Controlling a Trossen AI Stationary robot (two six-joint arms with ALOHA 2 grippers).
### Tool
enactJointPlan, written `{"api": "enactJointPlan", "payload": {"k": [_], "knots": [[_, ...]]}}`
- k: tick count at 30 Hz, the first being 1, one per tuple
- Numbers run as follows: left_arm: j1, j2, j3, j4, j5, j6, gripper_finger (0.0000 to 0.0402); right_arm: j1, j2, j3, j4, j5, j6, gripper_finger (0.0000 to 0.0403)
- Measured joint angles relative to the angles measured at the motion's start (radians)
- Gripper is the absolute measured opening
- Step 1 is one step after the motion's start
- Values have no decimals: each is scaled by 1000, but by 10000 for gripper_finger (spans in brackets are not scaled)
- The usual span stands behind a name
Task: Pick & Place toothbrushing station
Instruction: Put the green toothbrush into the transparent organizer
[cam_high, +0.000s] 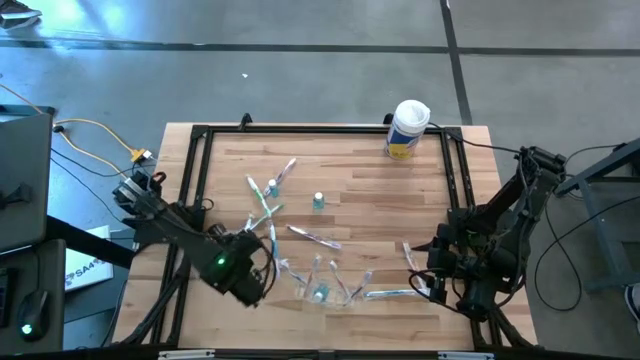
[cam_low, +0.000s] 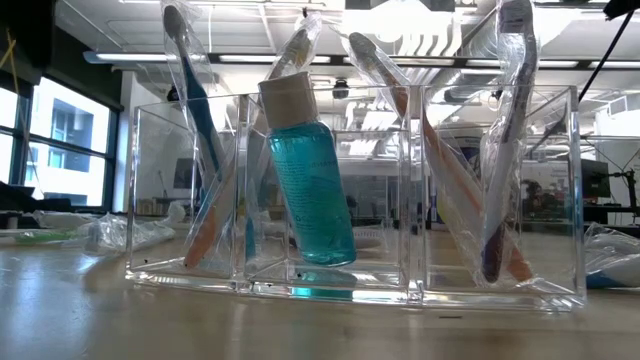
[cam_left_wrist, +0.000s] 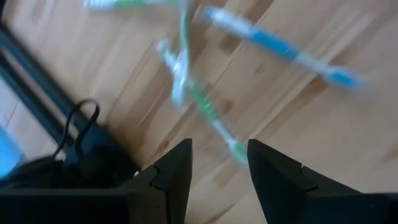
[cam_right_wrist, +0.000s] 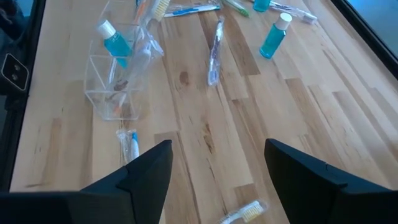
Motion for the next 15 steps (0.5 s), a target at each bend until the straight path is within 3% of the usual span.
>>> {"api": "enactJointPlan", "payload": {"k": [6, 15], "knots": [[121, -2, -54, 13, 173, 68, 152, 0, 2, 0, 43, 1, 5, 248], [289, -2, -54, 14, 167, 282, 152, 0, 71, 0, 177, -30, 8, 248]]}}
